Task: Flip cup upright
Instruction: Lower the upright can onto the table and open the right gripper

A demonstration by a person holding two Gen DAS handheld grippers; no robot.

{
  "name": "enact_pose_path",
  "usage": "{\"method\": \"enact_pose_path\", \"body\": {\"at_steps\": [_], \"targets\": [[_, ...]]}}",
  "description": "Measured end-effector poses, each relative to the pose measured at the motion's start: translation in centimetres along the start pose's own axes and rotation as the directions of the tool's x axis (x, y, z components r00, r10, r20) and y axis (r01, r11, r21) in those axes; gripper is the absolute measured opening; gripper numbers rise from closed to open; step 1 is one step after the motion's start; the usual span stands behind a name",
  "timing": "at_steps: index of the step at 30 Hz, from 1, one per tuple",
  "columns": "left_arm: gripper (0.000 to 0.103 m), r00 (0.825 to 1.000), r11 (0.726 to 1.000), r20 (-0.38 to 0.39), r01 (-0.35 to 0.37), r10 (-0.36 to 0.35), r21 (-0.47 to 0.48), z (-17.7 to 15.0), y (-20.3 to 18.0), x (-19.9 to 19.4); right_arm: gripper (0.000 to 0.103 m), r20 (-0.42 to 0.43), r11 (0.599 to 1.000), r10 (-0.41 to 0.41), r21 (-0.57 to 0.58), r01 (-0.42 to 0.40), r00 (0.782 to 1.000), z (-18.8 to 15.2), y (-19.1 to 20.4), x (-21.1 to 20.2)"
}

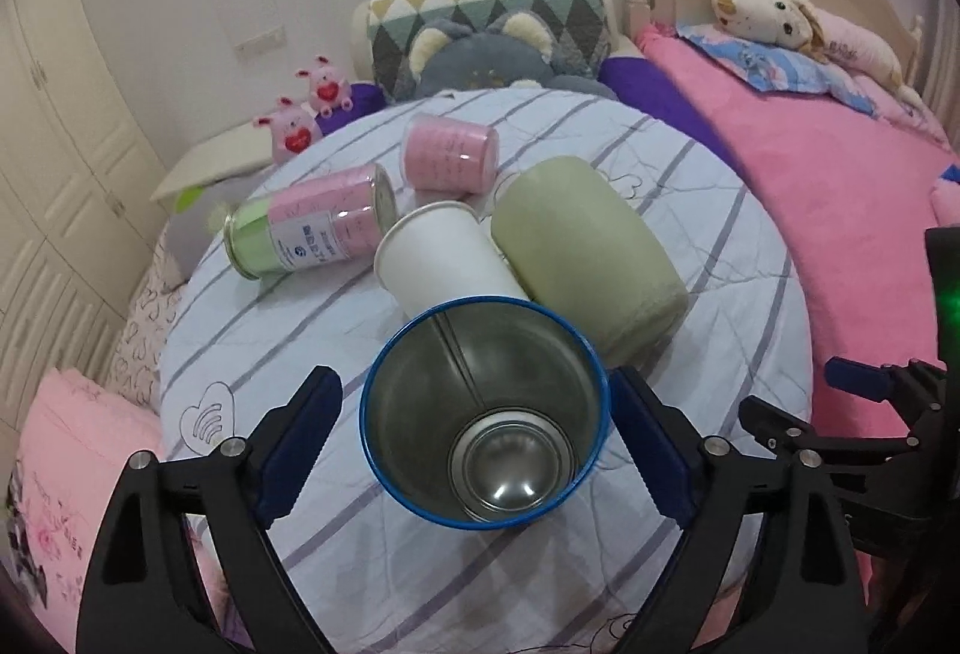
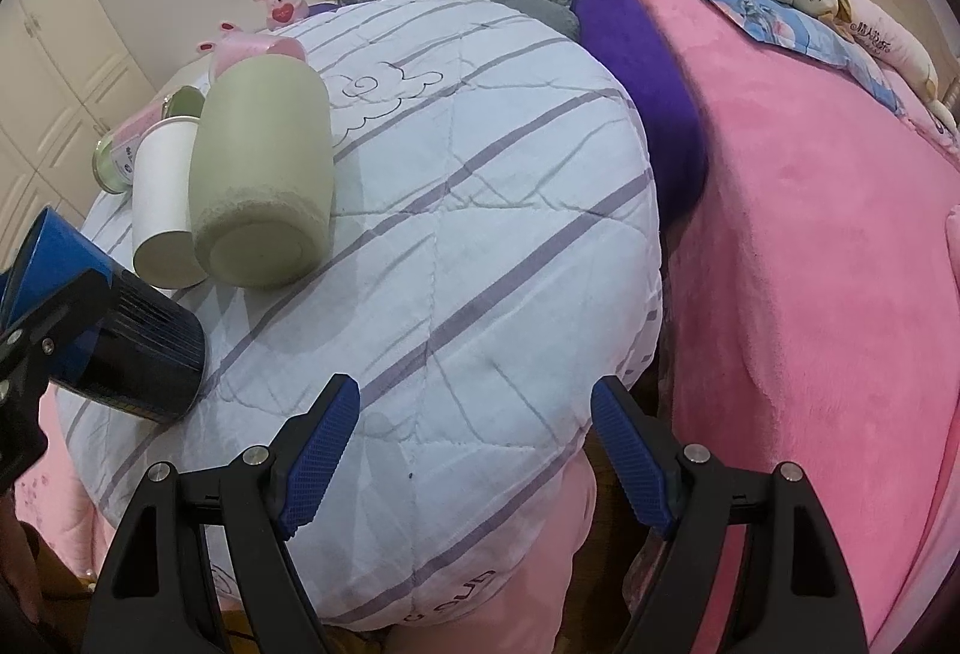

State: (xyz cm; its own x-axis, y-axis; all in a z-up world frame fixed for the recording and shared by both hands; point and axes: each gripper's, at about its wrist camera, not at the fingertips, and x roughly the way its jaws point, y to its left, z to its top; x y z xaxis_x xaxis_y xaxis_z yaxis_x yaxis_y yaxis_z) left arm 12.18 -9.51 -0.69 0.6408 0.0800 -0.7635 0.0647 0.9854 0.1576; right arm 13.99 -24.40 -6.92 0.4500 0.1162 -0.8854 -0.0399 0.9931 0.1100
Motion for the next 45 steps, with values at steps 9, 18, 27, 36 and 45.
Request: {"method": "enact_pose_path", "body": {"at_steps": [9,18,27,36,45], "targets": [[0.095,1.0,1.0,-0.013,-0.021,0.021,-0.011,-0.1,0.0,0.3,0.081,0.007,1.0,-0.005,-0.004,0.005,1.0,-0.4,0.2,-0.4],[0.095,1.0,1.0,-0.003,-0.015,0.015,0.009,-1.1,0.0,-0.9,0.081,0.032,1.0,-0.022,0.012,0.022,0.999,-1.5,0.3,-2.1],[0.098,0.999,1.0,0.033,0.015,-0.016,0.02,-2.8,0.6,-3.4,0.081,0.085,0.999,-0.027,0.022,0.025,0.996,-3.3,1.1,-4.8],[0.1,0.996,0.998,0.067,0.052,-0.054,0.029,-5.5,1.6,-5.3,0.081,0.157,0.999,-0.002,0.041,-0.004,0.988,-5.9,2.3,-6.7],[0.101,0.986,0.991,0.103,0.131,-0.129,-0.014,-8.9,4.0,-5.6,0.081,0.326,0.999,0.044,-0.033,-0.035,0.944,-8.8,4.5,-7.6]]}}
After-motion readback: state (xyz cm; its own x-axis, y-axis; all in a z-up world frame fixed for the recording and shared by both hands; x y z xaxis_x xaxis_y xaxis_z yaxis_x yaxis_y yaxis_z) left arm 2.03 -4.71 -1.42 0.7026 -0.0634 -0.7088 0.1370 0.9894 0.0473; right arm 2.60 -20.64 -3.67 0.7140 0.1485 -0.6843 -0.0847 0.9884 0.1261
